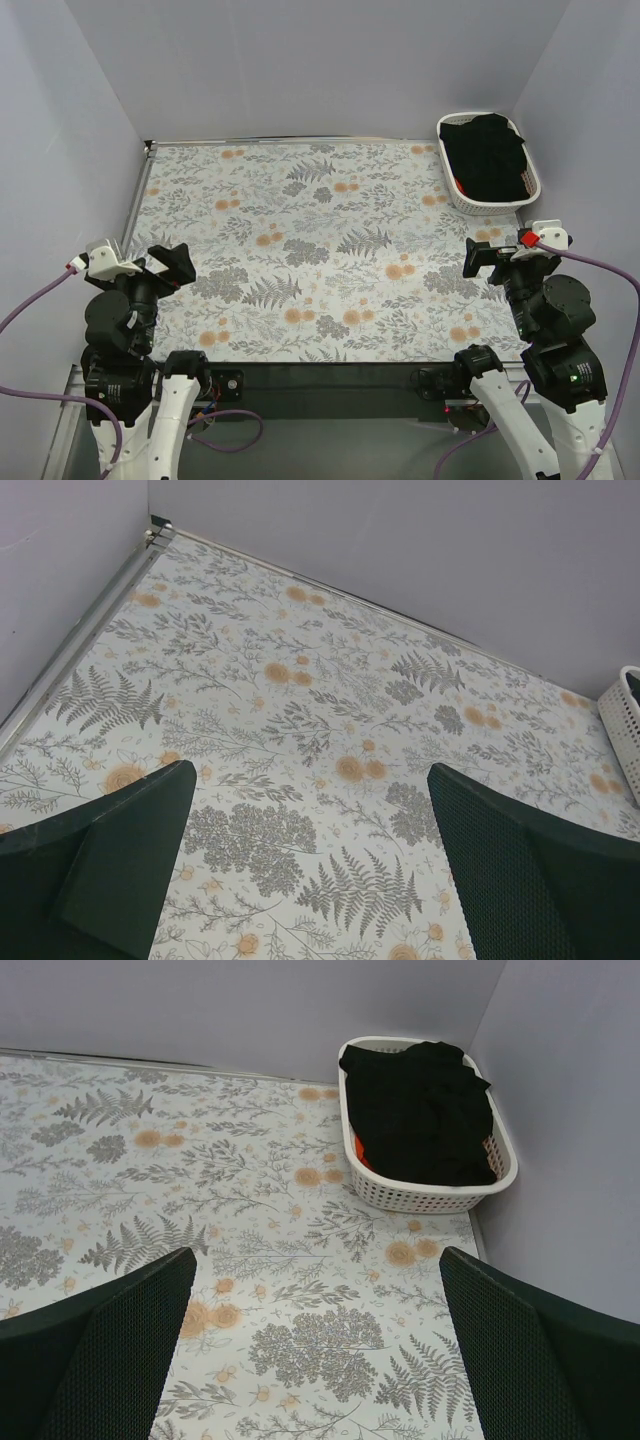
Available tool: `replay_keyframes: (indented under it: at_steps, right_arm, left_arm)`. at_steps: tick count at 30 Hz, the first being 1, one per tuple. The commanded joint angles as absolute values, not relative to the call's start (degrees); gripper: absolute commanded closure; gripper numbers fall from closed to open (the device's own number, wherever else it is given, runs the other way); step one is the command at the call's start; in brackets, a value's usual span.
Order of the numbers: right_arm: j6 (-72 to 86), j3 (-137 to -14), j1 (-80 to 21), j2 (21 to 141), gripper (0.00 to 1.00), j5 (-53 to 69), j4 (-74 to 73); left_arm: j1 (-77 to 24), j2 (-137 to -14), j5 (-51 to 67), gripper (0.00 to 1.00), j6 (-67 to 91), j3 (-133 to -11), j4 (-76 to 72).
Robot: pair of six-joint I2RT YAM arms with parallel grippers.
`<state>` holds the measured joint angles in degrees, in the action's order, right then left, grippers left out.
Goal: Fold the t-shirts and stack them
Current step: Grab the tshirt from the pile
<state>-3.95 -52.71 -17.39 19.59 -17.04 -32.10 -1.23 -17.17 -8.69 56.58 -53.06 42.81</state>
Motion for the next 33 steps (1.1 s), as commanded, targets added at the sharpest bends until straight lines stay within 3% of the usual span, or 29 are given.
replay_keyframes:
  at_steps: [1,12,21,33]
  right_arm:
    - [-4.2,-52.5,-17.7,19.0,0.02,-17.4,-29.9]
    - [-0.8,-47.5,-17.7,28.6,0.02,-15.2,-20.6]
    - [4.7,-60.7,-16.5,62.7,0.02,-35.1,-18.3]
    - [12.0,-85.3,-0.5,96.7,0.03,-25.4,-16.9]
  left_arm:
    - [-1.1,-16.4,-10.5,0.05,56.9,-52.8,42.1]
    - [-1.1,-18.3,-6.6,0.04,57.1,-51.3,40.6]
    - [-1.1,-19.2,-5.2,0.04,56.3,-47.0,35.3]
    - [-3.1,-15.9,-2.6,0.03,54.9,-46.3,34.5]
